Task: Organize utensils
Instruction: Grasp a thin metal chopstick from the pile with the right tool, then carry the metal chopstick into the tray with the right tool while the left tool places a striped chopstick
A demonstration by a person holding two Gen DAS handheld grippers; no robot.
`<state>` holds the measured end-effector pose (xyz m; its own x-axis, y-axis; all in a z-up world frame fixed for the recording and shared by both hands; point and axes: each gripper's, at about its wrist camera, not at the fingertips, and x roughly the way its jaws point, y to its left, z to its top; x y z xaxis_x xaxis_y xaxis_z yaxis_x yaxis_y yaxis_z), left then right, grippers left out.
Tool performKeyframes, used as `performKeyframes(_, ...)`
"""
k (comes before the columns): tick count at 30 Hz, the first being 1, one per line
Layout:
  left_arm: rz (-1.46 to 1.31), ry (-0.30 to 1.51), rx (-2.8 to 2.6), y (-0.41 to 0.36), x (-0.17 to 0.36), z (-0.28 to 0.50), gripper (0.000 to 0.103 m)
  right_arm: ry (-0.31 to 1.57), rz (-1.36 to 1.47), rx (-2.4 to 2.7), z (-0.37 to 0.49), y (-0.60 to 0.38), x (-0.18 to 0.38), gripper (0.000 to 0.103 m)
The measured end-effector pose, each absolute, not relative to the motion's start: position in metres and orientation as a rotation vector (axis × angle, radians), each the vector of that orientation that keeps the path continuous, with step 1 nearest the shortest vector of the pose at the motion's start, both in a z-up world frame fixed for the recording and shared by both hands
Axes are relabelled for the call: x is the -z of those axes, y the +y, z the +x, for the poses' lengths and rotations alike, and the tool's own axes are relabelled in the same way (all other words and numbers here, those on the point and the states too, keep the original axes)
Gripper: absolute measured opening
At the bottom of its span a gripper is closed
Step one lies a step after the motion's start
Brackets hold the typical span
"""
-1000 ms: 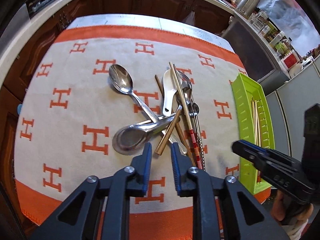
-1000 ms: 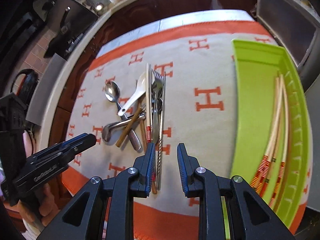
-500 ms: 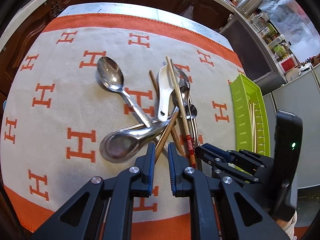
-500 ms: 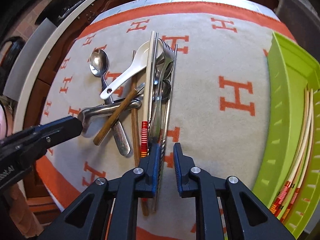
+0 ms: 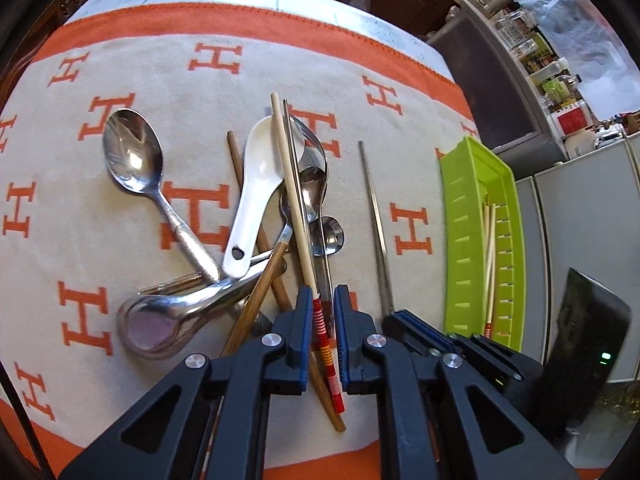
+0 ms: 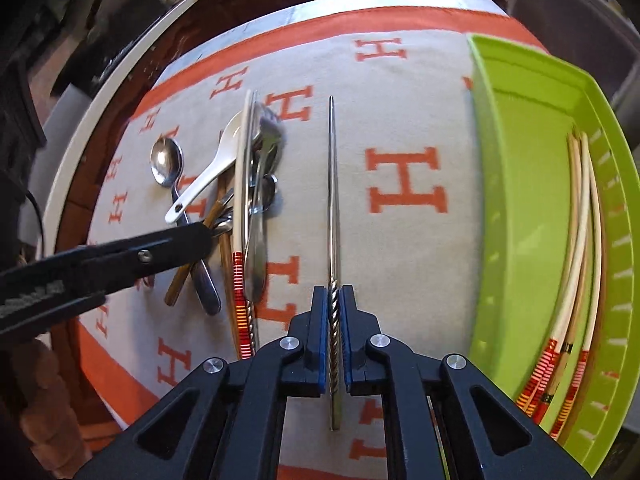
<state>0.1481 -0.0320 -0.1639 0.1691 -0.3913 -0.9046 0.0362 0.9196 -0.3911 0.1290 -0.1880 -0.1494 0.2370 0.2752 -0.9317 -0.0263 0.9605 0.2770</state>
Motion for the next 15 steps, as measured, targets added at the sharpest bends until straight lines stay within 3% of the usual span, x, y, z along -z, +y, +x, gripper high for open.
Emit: performKeyframes(15, -0.270, 1.417, 0.240, -0.057, 0.197, 0.156, 0.007, 1.249, 0.296, -0.270, 0.117, -0.200, 0.123, 0.005)
